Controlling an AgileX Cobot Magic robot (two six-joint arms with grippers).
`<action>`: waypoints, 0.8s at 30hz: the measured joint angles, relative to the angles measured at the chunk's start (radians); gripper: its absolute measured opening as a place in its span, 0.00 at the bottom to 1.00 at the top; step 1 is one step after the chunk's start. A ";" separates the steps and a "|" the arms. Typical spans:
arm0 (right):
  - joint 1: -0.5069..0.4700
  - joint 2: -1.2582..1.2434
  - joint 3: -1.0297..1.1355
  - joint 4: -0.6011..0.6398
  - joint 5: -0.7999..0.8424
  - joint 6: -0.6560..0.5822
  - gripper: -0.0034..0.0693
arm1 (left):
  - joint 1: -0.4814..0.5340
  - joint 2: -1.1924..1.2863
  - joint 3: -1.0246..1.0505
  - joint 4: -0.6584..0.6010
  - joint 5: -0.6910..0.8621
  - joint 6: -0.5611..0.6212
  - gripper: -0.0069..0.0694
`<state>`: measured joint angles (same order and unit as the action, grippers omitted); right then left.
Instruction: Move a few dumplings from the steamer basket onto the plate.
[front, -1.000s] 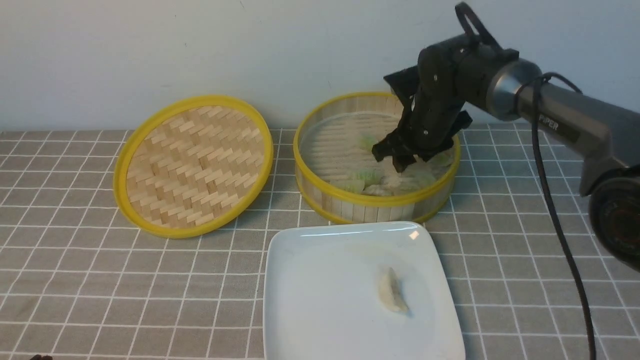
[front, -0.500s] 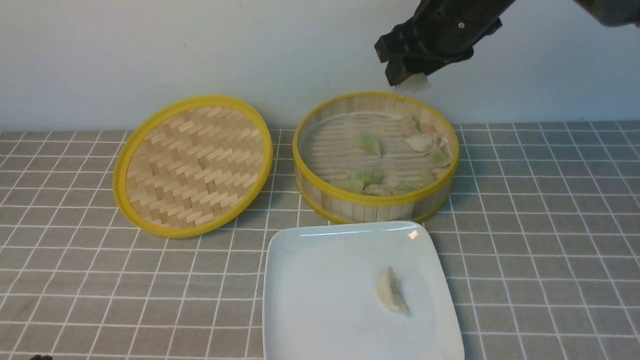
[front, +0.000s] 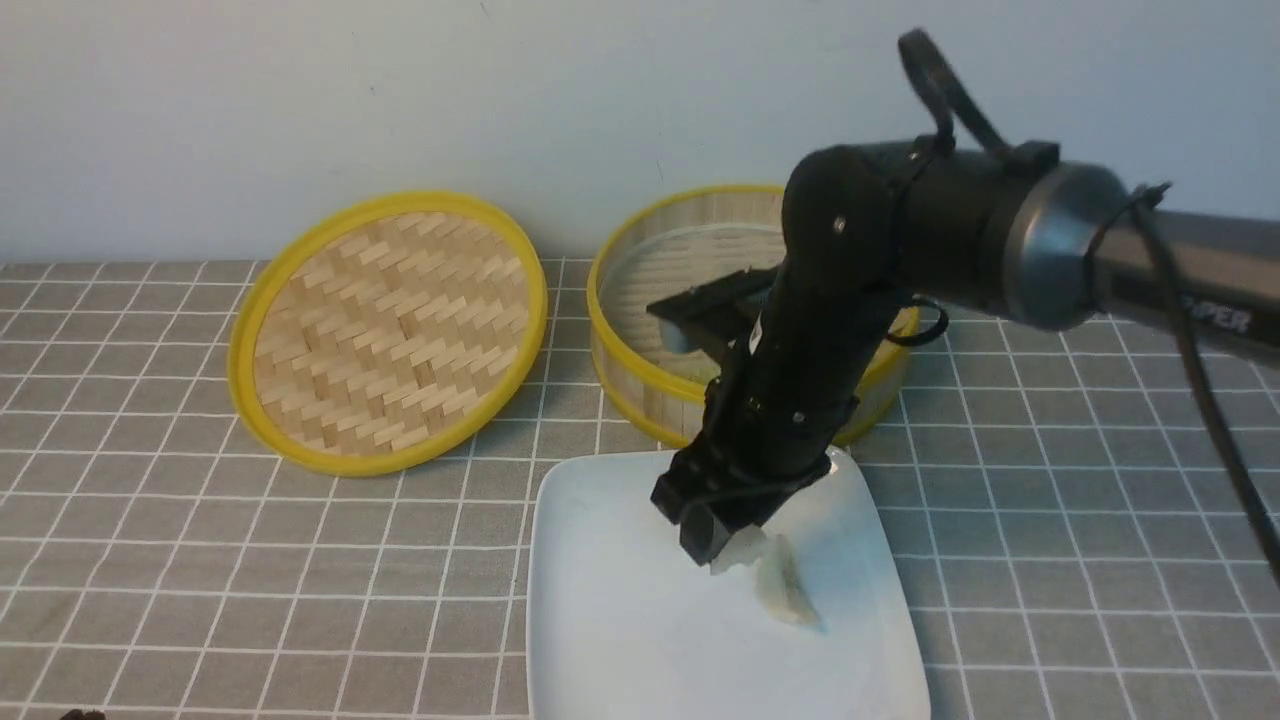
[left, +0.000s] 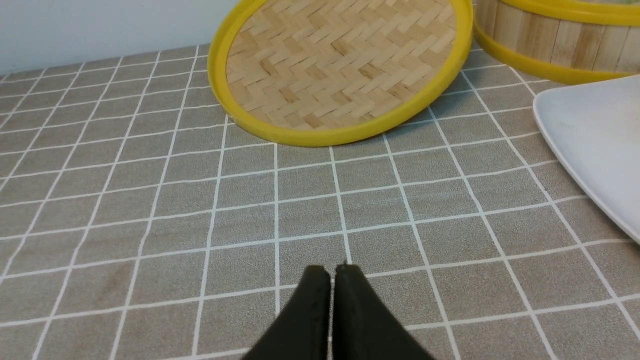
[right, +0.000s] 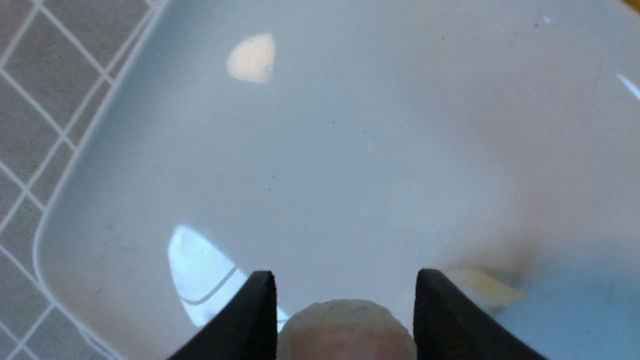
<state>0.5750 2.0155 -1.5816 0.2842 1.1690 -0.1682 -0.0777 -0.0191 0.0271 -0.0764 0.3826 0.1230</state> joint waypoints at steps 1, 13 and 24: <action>0.001 0.020 0.003 0.007 -0.009 0.000 0.49 | 0.000 0.000 0.000 0.000 0.000 0.000 0.08; 0.001 0.049 -0.051 0.007 0.009 0.003 0.81 | 0.000 0.000 0.000 0.000 0.000 0.000 0.08; -0.071 0.092 -0.365 -0.163 -0.068 0.147 0.86 | 0.000 0.000 0.000 0.000 0.000 0.000 0.08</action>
<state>0.5039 2.1075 -1.9468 0.1211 1.1010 -0.0209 -0.0777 -0.0191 0.0271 -0.0764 0.3826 0.1230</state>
